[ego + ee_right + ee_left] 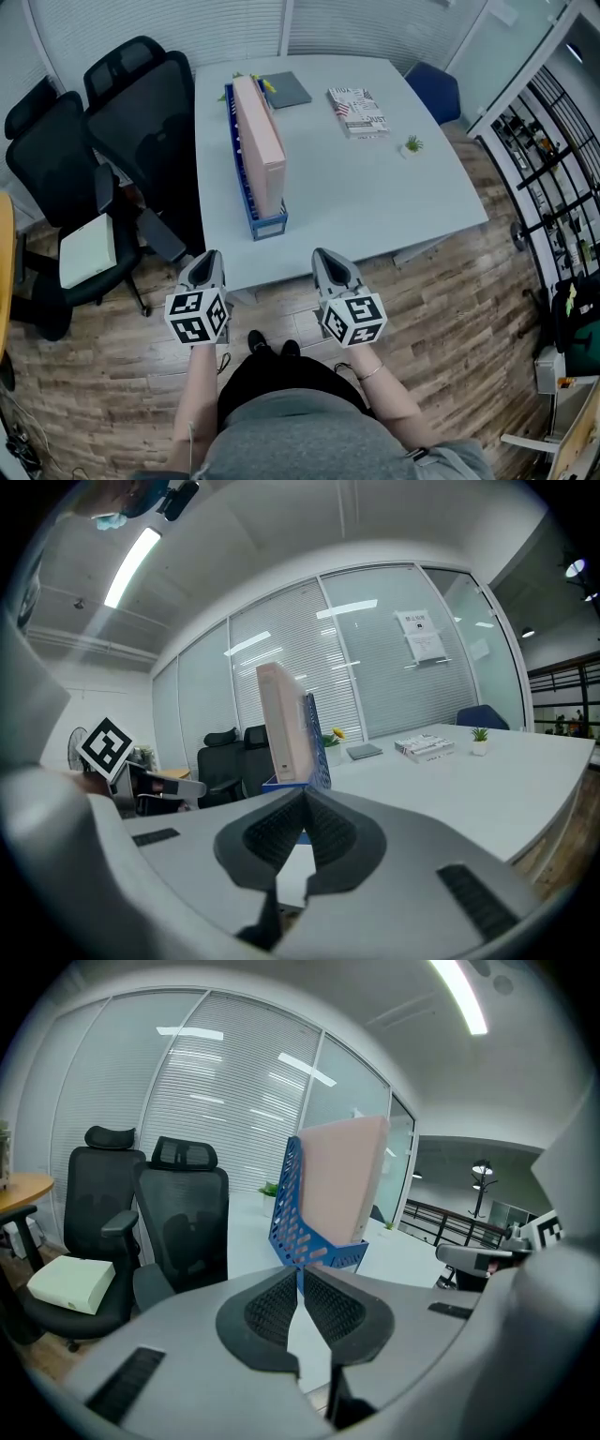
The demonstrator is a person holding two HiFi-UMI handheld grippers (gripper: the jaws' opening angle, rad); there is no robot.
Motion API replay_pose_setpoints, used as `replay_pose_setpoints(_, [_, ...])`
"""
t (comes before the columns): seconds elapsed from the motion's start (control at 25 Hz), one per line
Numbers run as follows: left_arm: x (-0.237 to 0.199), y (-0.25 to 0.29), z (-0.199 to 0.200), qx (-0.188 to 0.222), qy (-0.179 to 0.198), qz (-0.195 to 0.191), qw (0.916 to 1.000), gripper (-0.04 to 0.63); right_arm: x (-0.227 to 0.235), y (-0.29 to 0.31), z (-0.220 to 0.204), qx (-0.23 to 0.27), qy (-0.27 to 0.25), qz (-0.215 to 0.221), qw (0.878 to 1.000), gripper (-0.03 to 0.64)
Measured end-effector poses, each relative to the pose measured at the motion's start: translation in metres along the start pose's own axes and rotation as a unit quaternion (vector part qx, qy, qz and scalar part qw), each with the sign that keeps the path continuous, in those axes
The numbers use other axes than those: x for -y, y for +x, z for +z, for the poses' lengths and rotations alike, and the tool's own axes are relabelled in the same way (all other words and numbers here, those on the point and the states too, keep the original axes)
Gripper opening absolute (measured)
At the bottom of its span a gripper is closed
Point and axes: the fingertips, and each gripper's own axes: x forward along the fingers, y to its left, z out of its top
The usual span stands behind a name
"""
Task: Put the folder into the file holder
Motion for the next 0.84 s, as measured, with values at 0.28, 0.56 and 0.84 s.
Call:
replay_pose_setpoints(0.28, [0.006, -0.007, 0.004, 0.008, 0.000, 0.005, 1.0000, 0.035, -0.003, -0.004, -0.003, -0.004, -0.005, 0.013, 1.000, 0.002])
replay_pose_setpoints(0.56, [0.007, -0.010, -0.001, 0.005, -0.003, 0.010, 0.9999, 0.037, -0.008, -0.003, -0.005, -0.016, -0.030, 0.023, 0.999, 0.003])
replay_pose_setpoints(0.84, [0.005, -0.010, 0.001, 0.006, -0.003, 0.009, 0.9999, 0.035, -0.013, 0.000, -0.005, -0.017, -0.039, 0.023, 0.999, 0.003])
